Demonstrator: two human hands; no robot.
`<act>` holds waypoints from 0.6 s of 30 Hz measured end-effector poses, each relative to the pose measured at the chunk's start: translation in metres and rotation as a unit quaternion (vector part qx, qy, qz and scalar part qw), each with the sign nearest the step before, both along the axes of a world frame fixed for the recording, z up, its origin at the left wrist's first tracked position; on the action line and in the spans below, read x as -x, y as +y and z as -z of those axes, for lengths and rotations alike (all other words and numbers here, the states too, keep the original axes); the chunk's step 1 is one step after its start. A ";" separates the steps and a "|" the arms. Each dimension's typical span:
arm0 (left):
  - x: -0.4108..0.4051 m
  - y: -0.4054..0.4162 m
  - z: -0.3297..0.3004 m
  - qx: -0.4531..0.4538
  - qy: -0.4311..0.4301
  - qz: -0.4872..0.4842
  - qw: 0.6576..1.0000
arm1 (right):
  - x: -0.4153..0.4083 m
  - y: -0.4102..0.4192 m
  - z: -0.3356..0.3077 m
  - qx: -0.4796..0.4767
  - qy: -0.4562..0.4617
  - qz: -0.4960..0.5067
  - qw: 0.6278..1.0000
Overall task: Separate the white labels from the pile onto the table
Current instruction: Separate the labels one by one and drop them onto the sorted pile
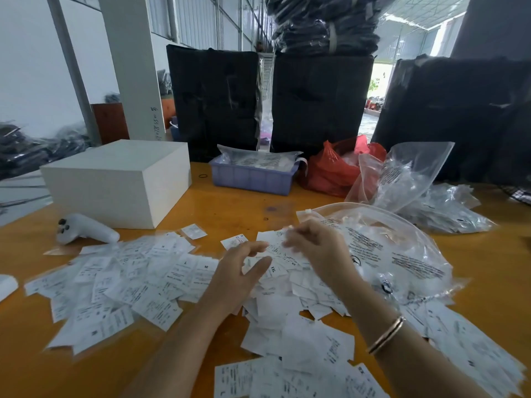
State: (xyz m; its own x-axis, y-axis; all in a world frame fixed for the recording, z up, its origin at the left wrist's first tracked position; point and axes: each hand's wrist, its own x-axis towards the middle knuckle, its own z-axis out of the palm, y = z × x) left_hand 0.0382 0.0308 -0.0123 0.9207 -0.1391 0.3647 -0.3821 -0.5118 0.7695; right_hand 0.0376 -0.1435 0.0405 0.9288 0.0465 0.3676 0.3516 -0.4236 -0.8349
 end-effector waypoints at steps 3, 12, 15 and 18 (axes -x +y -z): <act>0.002 0.000 -0.003 -0.004 -0.017 -0.001 1.000 | 0.003 0.021 0.015 -0.040 0.067 -0.053 0.996; -0.008 0.007 0.003 0.088 -0.016 -0.106 0.990 | -0.007 0.021 0.047 0.112 0.062 0.024 0.991; -0.008 0.006 0.004 0.099 -0.010 -0.109 0.989 | -0.006 0.023 0.055 0.283 -0.010 -0.001 0.959; -0.008 0.006 0.006 0.098 -0.005 -0.108 0.989 | -0.004 0.025 0.058 0.372 -0.044 0.014 0.927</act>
State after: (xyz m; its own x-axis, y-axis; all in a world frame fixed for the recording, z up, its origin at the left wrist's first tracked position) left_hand 0.0465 0.0363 -0.0180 0.9176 0.1350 0.3739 -0.2877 -0.4235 0.8590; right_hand 0.0416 -0.1184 -0.0171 0.9014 0.2933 0.3185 0.3844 -0.8806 -0.2771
